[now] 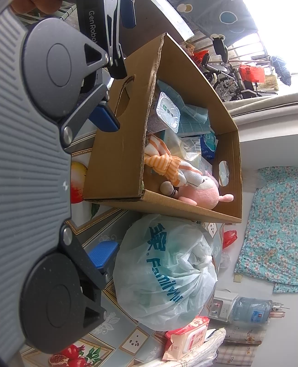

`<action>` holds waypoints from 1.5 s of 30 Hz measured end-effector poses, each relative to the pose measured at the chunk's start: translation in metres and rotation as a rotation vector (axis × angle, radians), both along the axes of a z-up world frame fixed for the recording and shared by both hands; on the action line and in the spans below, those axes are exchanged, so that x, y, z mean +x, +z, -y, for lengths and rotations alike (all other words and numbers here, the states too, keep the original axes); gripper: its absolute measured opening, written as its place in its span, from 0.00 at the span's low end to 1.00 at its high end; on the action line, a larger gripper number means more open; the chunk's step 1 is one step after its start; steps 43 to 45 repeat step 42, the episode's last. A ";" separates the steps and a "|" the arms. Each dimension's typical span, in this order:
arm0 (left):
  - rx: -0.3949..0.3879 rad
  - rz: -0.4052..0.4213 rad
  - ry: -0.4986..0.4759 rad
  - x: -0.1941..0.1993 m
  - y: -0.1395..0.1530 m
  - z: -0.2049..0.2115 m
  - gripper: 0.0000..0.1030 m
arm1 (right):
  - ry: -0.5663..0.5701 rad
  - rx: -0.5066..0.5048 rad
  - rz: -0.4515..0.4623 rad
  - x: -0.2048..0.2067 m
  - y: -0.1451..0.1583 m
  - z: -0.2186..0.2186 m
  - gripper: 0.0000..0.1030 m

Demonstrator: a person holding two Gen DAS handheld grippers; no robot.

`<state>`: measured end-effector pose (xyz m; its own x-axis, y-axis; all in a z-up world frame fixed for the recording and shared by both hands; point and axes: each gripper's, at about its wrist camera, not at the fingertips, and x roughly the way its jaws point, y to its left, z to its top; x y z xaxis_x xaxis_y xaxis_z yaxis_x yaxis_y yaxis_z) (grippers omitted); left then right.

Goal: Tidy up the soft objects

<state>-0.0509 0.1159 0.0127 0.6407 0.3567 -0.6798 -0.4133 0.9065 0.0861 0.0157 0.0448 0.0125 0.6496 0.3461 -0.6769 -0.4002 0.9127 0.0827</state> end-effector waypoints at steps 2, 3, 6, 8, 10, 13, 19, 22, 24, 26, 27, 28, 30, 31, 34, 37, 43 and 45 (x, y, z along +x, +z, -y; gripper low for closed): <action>0.002 0.001 0.001 0.000 0.000 0.000 0.99 | 0.001 0.001 -0.001 0.000 0.000 0.000 0.99; 0.002 0.002 0.000 0.000 0.000 0.000 0.99 | 0.001 0.001 -0.001 0.000 0.000 0.000 0.99; 0.000 0.002 0.001 0.000 0.000 0.000 0.99 | 0.001 0.000 0.002 0.000 0.000 0.000 0.99; 0.000 0.002 0.001 0.000 0.000 0.000 0.99 | 0.001 0.000 0.003 -0.001 0.000 -0.001 0.99; 0.002 0.000 0.000 0.000 0.000 0.000 0.99 | 0.001 0.000 0.002 0.000 0.000 0.000 0.99; 0.001 0.000 0.000 0.000 0.000 0.000 0.99 | 0.000 0.000 0.001 0.000 0.000 -0.001 0.99; 0.001 0.002 0.001 0.000 0.000 -0.001 0.99 | 0.002 -0.001 0.001 -0.002 0.000 -0.002 0.99; 0.001 0.001 0.003 0.000 0.000 -0.001 0.99 | 0.002 -0.001 -0.001 -0.002 0.000 -0.002 0.99; 0.000 0.001 0.002 -0.001 0.000 -0.001 0.99 | 0.002 0.000 -0.002 -0.002 0.000 -0.002 0.99; 0.000 0.002 0.002 -0.001 0.000 -0.001 0.99 | 0.003 0.000 -0.005 -0.003 0.000 -0.002 0.99; 0.000 0.002 0.002 -0.001 0.000 -0.001 0.99 | 0.004 -0.001 -0.005 -0.004 0.000 -0.003 0.99; 0.000 0.003 0.002 -0.001 0.000 -0.001 0.99 | 0.004 0.000 -0.004 -0.003 0.000 -0.003 0.99; 0.001 0.004 0.002 -0.001 0.000 -0.001 0.99 | 0.005 0.000 0.000 -0.004 0.001 -0.003 0.99; 0.002 0.005 0.003 -0.001 0.000 -0.002 0.99 | 0.005 0.000 0.001 -0.004 0.002 -0.003 0.99; 0.003 0.006 0.004 -0.001 0.000 -0.003 0.99 | 0.006 0.001 0.000 -0.004 0.002 -0.002 0.99; 0.005 0.007 0.004 -0.001 0.000 -0.003 0.99 | 0.006 0.002 0.001 -0.004 0.002 -0.002 0.99; 0.006 0.011 0.006 -0.003 0.002 -0.002 0.99 | 0.006 0.004 0.005 -0.006 0.005 -0.001 0.99; 0.006 0.011 0.006 -0.003 0.002 -0.002 0.99 | 0.006 0.004 0.005 -0.006 0.005 -0.001 0.99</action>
